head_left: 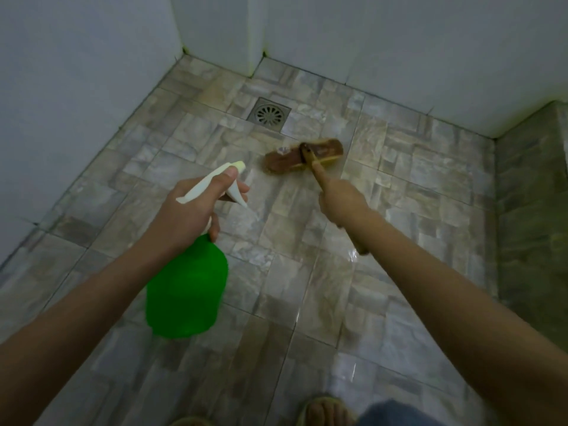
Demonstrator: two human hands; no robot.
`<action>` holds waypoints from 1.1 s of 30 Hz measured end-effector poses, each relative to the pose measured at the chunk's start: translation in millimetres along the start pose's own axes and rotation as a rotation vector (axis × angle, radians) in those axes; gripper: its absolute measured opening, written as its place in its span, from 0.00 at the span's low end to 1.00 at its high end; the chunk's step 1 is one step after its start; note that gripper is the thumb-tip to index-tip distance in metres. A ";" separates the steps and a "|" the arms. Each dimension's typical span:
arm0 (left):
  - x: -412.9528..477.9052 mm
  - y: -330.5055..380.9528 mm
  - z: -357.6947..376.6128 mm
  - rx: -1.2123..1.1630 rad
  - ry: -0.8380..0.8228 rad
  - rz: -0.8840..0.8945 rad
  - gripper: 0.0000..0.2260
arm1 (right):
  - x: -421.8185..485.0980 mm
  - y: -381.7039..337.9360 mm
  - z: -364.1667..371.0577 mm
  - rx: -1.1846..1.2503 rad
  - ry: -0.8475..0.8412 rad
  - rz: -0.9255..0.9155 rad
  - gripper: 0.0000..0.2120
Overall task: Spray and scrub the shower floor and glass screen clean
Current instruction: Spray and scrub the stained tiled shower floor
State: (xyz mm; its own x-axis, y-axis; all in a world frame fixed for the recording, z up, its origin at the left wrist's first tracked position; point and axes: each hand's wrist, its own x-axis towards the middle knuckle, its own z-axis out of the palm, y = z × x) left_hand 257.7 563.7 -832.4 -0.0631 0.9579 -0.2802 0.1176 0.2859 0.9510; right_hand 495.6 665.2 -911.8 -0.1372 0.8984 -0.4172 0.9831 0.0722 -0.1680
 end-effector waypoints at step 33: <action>50.8 -15.8 -32.3 -0.028 0.174 -0.013 0.15 | 53.9 -20.9 -61.3 -0.116 -0.178 -0.107 0.38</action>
State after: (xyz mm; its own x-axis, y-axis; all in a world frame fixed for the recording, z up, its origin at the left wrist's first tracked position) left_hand 220.6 606.9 -857.4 -0.2356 0.9343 -0.2674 0.0884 0.2946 0.9515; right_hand 475.1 738.7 -876.0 -0.2502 0.7933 -0.5551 0.9678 0.2211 -0.1203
